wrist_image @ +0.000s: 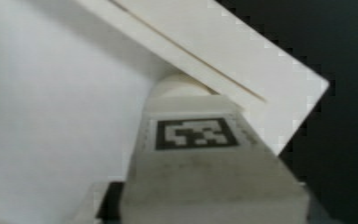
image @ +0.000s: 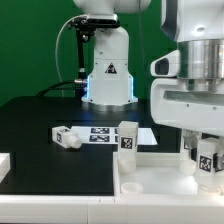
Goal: Assemble square table
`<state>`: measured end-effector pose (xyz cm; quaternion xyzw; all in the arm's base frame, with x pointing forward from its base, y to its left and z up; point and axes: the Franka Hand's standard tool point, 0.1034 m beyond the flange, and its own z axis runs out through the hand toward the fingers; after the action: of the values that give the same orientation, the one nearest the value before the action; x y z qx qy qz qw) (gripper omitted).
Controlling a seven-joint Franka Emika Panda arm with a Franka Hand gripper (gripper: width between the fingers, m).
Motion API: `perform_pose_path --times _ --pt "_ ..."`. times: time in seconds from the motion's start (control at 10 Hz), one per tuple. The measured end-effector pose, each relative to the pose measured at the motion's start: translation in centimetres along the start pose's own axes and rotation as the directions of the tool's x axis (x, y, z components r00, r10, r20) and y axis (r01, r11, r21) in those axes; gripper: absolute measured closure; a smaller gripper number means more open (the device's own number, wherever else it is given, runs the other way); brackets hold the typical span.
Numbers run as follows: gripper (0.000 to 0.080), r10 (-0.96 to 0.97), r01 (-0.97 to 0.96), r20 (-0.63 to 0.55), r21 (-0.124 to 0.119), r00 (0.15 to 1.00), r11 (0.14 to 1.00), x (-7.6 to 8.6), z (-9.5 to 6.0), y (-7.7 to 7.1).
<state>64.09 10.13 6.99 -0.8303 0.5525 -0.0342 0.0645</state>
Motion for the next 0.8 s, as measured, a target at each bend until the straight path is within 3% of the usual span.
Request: perform_pose_path --times 0.2,0.4,0.6,0.7,0.8 --pt "0.0517 0.299 -0.3 0.047 0.007 0.953 0.954 0.24 0.09 0.32" --pt "0.0515 0.524 -0.526 0.076 -0.007 0.848 0.851 0.24 0.11 0.46" --pt "0.0515 0.565 -0.566 0.073 -0.012 0.822 0.824 0.2 0.09 0.47" --pt "0.042 0.531 -0.532 0.074 -0.009 0.844 0.847 0.16 0.09 0.46" --pt "0.042 0.446 -0.445 0.072 -0.029 0.892 0.895 -0.47 -0.28 0.55"
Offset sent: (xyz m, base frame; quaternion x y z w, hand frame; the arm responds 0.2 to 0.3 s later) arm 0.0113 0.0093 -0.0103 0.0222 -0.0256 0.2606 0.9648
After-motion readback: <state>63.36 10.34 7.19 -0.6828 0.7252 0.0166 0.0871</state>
